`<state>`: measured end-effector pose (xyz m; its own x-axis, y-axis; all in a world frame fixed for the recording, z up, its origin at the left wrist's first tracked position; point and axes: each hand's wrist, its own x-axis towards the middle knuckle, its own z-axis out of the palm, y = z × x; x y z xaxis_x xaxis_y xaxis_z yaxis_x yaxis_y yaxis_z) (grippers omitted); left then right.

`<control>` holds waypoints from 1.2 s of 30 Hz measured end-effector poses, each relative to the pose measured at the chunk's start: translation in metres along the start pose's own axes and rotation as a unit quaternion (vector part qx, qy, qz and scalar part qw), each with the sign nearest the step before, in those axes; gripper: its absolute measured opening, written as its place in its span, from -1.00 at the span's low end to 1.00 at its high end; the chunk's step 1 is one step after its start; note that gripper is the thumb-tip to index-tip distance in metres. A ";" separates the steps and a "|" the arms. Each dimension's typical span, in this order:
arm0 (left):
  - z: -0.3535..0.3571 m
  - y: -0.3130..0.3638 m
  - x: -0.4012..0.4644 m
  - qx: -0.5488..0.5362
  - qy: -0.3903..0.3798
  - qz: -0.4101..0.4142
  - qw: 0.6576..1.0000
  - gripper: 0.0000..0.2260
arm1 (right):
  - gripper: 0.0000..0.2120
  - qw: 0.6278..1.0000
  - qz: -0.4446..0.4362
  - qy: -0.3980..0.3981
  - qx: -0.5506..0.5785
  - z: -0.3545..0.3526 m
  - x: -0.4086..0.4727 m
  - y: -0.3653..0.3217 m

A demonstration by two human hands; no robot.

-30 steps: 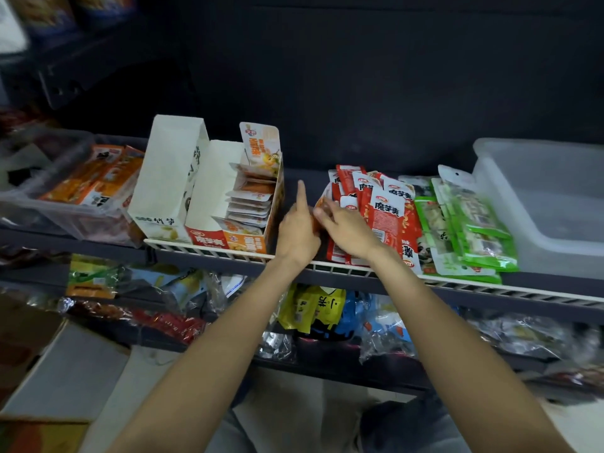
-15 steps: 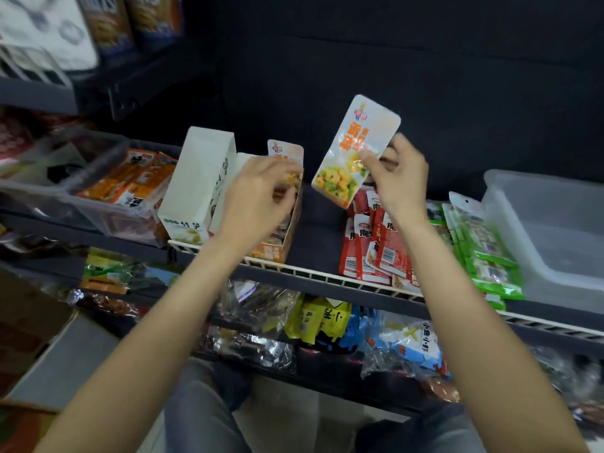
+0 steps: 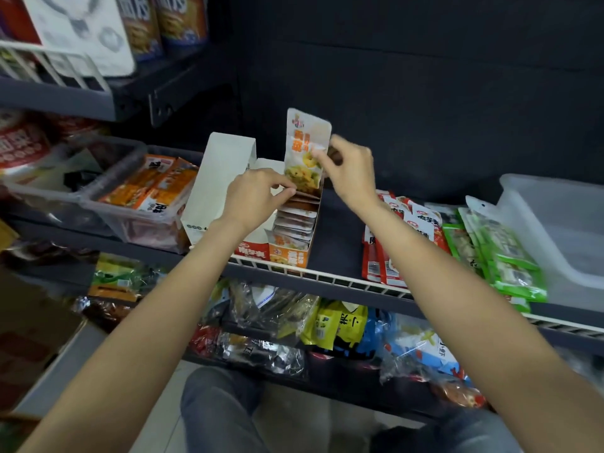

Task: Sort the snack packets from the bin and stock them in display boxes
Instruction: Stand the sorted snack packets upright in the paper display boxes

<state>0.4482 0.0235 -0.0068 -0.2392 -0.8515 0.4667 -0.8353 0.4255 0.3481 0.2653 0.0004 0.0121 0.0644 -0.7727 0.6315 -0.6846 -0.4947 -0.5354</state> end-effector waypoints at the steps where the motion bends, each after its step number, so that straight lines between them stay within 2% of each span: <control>1: 0.000 -0.002 -0.001 -0.002 0.007 -0.009 1.000 -0.84 | -0.83 1.000 0.003 -0.002 0.002 0.000 0.003 -0.002; 7: 0.002 -0.002 -0.005 -0.076 0.018 -0.030 0.996 -0.86 | -0.82 0.982 0.034 -0.126 -0.135 0.013 -0.004 0.013; 8: 0.002 -0.002 -0.005 -0.079 0.018 -0.031 0.996 -0.86 | -0.81 0.979 0.038 -0.129 -0.153 0.013 -0.007 0.015; 13: 0.005 -0.002 -0.003 -0.102 0.031 -0.048 0.993 -0.90 | -0.84 0.983 -0.023 -0.028 -0.181 0.008 -0.013 0.013; 16: 0.007 0.001 -0.002 -0.103 0.035 -0.053 0.993 -0.92 | -0.85 0.969 -0.006 -0.070 -0.235 0.010 -0.012 0.015; 21: 0.008 0.002 0.003 -0.081 0.044 -0.045 0.995 -0.89 | -0.83 0.963 0.031 -0.105 -0.246 0.011 -0.001 0.014; 24: 0.009 0.002 0.006 -0.060 0.046 -0.048 0.996 -0.85 | -0.84 0.972 0.065 -0.098 -0.203 0.008 0.002 0.016; 27: 0.005 0.006 0.003 -0.017 0.072 -0.031 0.997 -0.79 | -0.83 0.988 0.143 -0.028 -0.060 -0.005 -0.003 0.023; 30: -0.007 0.023 -0.008 -0.012 0.112 0.005 0.994 -0.75 | -0.85 0.986 0.164 0.001 0.021 -0.025 -0.024 0.028; 33: -0.011 0.062 -0.022 -0.089 0.133 0.038 0.986 -0.76 | -0.83 0.984 0.164 -0.028 0.066 -0.050 -0.060 0.035; 36: 0.010 0.106 -0.034 -0.163 0.100 0.068 0.979 -0.78 | -0.79 0.983 0.166 -0.078 0.005 -0.074 -0.100 0.052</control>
<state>0.3633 0.0944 0.0062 -0.2085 -0.7169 0.6652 -0.5922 0.6339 0.4975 0.1693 0.0811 -0.0374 -0.0503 -0.9436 0.3274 -0.6791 -0.2081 -0.7039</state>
